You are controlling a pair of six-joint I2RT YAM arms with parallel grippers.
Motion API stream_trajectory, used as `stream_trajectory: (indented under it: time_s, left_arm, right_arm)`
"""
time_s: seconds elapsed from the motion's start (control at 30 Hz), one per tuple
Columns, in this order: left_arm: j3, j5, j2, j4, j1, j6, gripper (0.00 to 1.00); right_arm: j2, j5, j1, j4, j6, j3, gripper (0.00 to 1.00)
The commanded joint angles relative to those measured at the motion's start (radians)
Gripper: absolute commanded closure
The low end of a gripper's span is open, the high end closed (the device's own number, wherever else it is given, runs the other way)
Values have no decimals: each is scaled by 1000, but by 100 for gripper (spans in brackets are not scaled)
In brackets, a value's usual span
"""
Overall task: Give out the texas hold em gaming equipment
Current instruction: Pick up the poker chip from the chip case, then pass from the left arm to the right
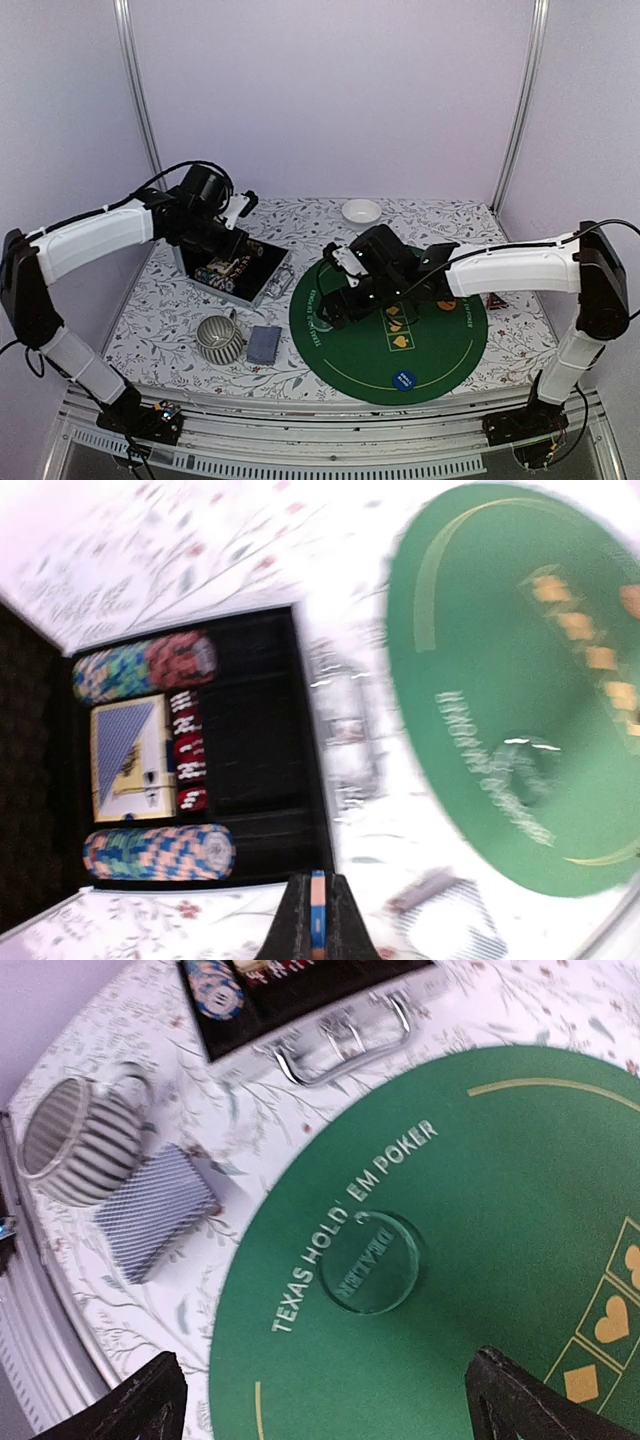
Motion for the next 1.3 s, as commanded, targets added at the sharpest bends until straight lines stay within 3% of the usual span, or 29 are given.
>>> stream_trajectory:
  time_s: [0.0, 0.13, 0.33, 0.47, 0.67, 0.9, 1.0, 1.17, 1.27]
  left_arm:
    - [-93, 413, -224, 138, -11, 13, 100]
    - [-173, 610, -401, 272, -15, -84, 100]
    - [-332, 777, -568, 628, -27, -306, 100]
    - [-391, 854, -596, 762, -29, -381, 100]
    - [-398, 866, -578, 804, -45, -402, 100]
    - [-405, 864, -565, 820, -58, -398, 100]
    - [-408, 859, -568, 817, -60, -390, 100]
    - [-407, 835, -574, 790, -60, -357, 100]
    - [-407, 839, -566, 782, -59, -351, 100]
  right_arm:
    - [-195, -218, -8, 243, -105, -68, 1]
    - [-267, -446, -8, 507, -126, -134, 1]
    - [-158, -624, -5, 752, -1, -75, 18]
    - [-110, -690, -1, 884, 66, -38, 33]
    - [-61, -663, 19, 921, 63, 12, 39]
    - [31, -676, 24, 951, 111, 87, 63]
    - [45, -699, 27, 975, 112, 97, 62]
    - [53, -697, 30, 981, 100, 108, 52]
    - [60, -685, 31, 988, 103, 116, 60]
